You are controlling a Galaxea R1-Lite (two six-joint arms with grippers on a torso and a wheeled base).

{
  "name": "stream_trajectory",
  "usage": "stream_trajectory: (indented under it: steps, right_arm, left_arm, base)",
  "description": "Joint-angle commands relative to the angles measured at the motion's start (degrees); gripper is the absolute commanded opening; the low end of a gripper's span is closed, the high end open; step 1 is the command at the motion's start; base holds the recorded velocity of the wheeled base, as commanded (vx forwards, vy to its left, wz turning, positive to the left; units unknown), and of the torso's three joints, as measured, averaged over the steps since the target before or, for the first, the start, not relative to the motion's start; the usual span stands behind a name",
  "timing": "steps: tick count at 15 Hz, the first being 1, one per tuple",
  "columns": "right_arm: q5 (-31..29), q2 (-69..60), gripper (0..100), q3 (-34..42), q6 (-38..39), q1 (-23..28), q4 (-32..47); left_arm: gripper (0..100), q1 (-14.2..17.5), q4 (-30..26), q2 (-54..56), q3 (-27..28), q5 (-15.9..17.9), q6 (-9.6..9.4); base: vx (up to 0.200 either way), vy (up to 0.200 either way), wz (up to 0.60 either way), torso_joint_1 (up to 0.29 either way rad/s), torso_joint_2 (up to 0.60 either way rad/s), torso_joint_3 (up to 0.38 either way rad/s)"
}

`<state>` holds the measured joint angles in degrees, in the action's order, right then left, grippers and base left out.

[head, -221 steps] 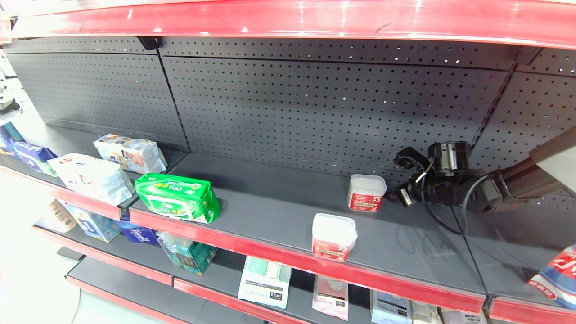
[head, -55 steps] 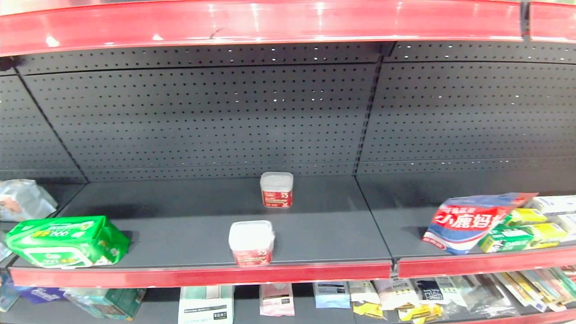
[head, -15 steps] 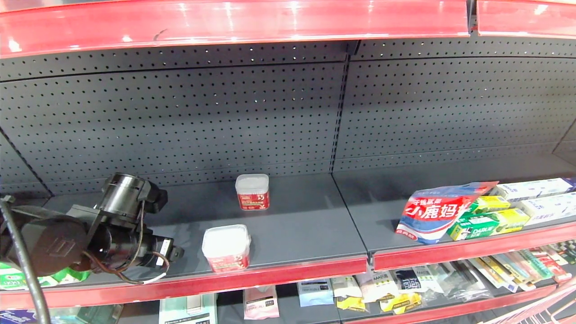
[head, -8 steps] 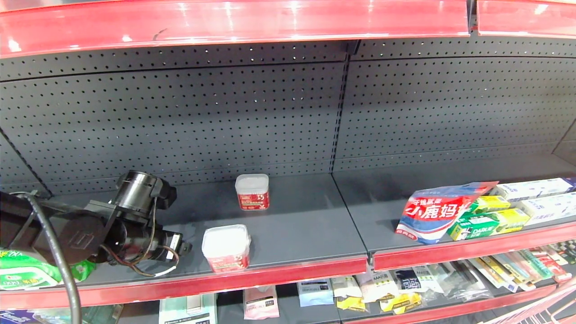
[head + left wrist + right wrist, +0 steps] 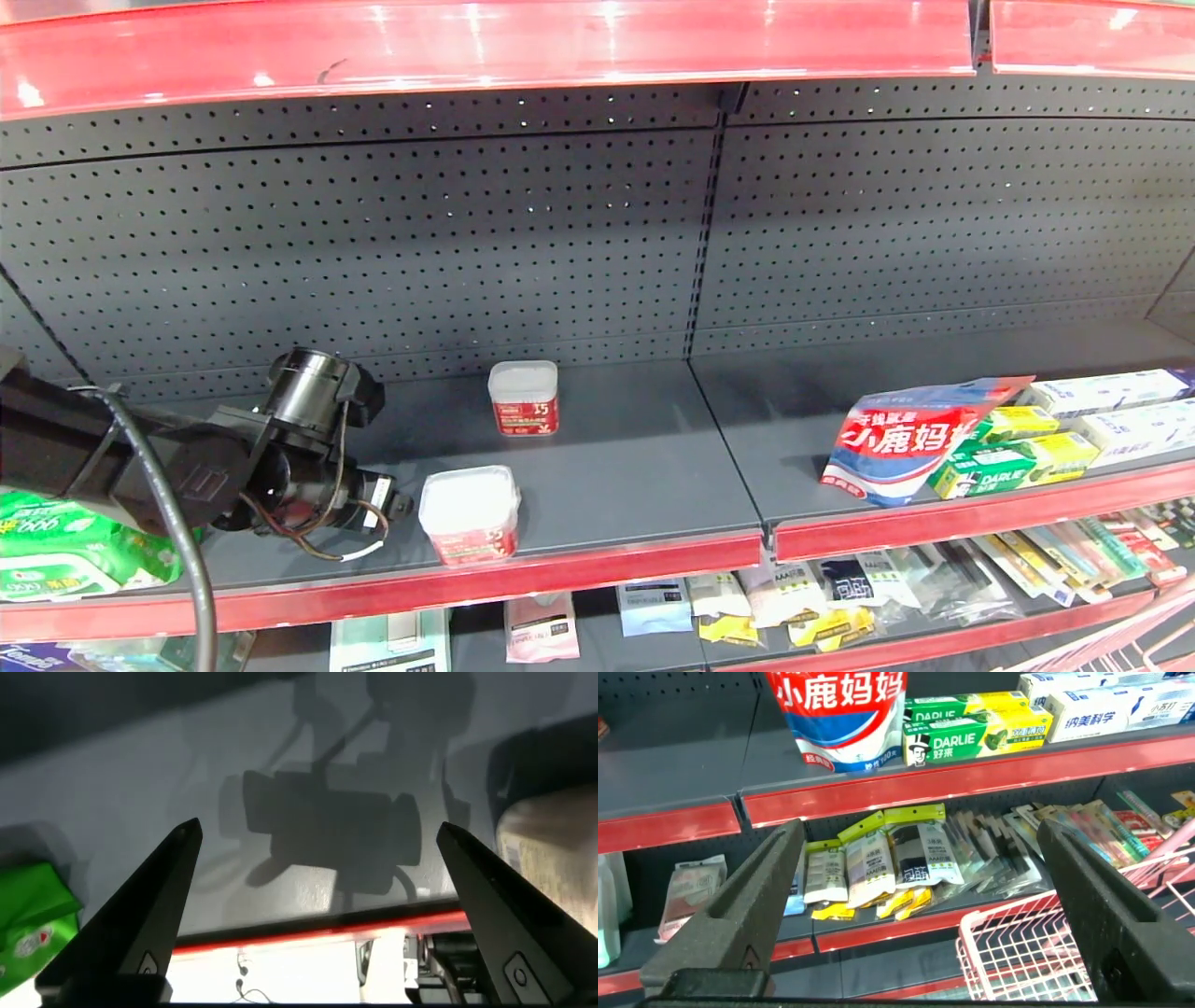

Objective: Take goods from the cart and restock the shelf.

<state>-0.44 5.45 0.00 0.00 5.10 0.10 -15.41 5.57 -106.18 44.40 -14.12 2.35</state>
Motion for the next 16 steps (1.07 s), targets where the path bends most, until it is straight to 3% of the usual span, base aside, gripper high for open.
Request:
stream_trajectory:
  steps: [1,16]
  right_arm:
    - [0.0,0.09,100,0.0,0.0,0.0,-0.01]
    - [0.0,0.09,100,0.0,0.0,0.0,-0.01]
  left_arm:
    - [100,-0.32,-0.03,-0.87,0.78,-0.03,0.02]
    - [100,-0.85,-0.03,-3.16,2.89,-0.3,0.02]
  base:
    - [0.0,0.0,0.0,0.0,0.0,0.0]
    - [0.0,0.0,0.0,0.0,0.0,0.0]
